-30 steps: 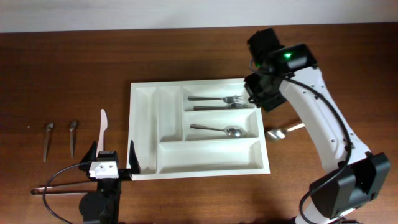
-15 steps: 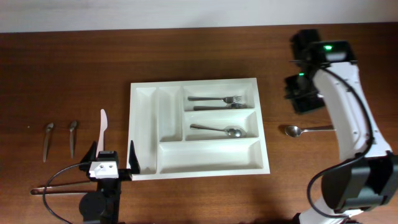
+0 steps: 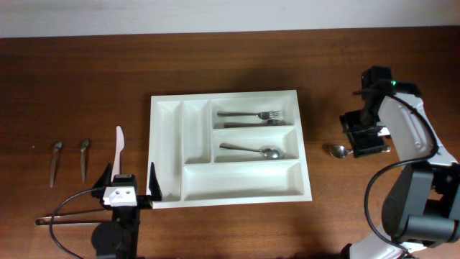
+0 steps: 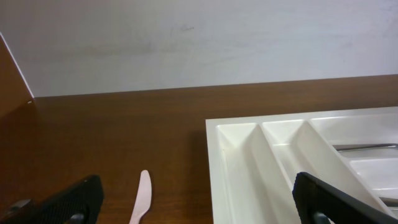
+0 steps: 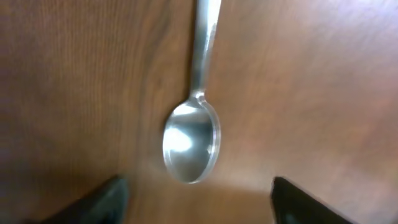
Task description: Pack container
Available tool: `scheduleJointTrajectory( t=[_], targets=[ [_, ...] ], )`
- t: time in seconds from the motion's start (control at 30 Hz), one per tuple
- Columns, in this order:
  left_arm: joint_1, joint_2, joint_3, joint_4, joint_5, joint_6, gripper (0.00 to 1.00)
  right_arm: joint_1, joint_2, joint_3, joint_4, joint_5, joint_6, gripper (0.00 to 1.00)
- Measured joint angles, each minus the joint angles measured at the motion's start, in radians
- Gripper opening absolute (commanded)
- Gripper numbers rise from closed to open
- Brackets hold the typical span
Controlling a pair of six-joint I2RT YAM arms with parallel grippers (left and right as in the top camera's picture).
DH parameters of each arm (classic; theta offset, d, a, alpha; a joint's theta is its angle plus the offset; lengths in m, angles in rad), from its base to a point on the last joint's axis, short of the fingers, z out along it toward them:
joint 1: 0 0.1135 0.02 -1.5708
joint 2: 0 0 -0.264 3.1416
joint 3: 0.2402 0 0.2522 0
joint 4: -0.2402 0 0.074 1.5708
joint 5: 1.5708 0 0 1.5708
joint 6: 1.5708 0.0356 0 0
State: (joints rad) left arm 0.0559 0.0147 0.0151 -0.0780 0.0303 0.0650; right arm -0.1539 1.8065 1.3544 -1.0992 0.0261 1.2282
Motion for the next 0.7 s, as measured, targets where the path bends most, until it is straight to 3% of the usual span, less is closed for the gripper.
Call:
scheduleJointTrajectory(
  t=[0.7],
  targets=[
    [0.0, 0.0, 0.0, 0.0, 0.0, 0.0, 0.99, -0.062, 0.081, -0.028, 0.122, -0.073, 0.014, 0.89]
  ],
)
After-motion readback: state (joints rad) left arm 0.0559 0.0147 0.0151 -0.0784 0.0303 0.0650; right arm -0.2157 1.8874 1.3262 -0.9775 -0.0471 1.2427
